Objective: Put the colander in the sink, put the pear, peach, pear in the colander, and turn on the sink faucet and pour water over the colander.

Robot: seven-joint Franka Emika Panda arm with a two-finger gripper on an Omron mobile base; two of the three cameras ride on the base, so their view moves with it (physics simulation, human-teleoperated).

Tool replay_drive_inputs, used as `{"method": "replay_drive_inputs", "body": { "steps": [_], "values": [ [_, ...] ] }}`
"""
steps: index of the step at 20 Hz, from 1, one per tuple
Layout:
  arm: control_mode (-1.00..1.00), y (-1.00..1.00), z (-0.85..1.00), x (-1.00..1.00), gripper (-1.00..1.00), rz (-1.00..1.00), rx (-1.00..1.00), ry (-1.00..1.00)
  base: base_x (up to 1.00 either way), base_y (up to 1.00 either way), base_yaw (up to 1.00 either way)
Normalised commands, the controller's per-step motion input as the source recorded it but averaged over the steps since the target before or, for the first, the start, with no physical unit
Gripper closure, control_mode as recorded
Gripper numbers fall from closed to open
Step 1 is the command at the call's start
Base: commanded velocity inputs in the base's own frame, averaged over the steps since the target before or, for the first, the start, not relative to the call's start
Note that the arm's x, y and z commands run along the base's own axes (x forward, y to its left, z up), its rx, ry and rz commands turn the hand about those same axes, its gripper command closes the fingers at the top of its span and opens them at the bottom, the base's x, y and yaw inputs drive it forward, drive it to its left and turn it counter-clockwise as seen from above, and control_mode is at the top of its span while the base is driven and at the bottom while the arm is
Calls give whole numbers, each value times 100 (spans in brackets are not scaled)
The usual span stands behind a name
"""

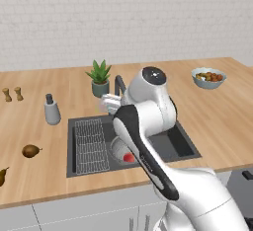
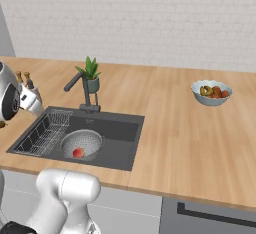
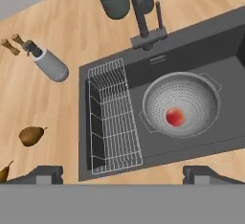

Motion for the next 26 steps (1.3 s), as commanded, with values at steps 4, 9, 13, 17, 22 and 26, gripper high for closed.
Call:
{"method": "replay_drive_inputs", "body": {
  "steps": [4, 9, 13, 17, 22, 26],
  "values": [
    [-100, 91, -11, 9, -100, 0, 2, 38, 0, 0, 0],
    [-100, 81, -38, 15, -100, 0, 3, 33, 0, 0, 0],
    [-100, 81, -50, 2, -100, 0, 0, 17, 0, 0, 0],
    [-100, 61, -51, 0, -100, -1, 0, 2, 0, 0, 0],
    [-100, 47, -41, 14, -100, -6, 0, 0, 0, 0, 0],
    [-100, 36, -36, 25, -100, -8, 2, 0, 0, 0, 0]
  ]
}}
